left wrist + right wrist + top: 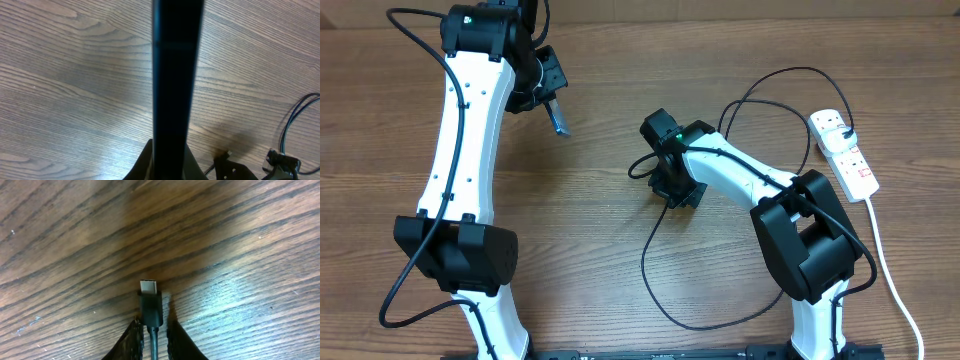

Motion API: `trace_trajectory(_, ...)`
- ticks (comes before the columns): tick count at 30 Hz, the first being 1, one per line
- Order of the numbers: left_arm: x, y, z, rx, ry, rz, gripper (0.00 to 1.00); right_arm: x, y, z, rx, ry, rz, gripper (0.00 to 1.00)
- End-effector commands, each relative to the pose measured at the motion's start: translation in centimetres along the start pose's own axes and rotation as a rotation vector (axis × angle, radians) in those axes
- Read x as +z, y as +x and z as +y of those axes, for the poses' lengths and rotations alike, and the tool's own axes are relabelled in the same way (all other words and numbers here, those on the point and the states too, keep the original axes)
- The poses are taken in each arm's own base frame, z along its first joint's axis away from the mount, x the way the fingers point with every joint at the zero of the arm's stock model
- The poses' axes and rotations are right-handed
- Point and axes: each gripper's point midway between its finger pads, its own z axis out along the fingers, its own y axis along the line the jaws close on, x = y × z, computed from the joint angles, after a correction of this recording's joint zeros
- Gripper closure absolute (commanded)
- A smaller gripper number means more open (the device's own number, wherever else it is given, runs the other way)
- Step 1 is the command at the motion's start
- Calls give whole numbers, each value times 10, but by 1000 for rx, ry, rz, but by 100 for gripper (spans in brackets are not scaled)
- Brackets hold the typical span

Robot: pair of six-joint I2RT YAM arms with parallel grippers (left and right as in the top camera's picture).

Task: Plug charger to phone and switch on socket
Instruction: 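Close the right gripper on the black USB-C connector end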

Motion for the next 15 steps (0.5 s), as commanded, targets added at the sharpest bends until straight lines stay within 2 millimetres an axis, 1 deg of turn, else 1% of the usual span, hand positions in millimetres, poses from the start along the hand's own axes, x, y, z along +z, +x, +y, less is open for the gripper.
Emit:
trace_trajectory(1, -3, -3, 1, -15, -6, -20, 96, 18, 6, -7, -13, 31, 29, 83)
trace_trajectory(15, -3, -3, 1, -15, -6, -20, 96, 18, 7, -8, -12, 35, 31, 87)
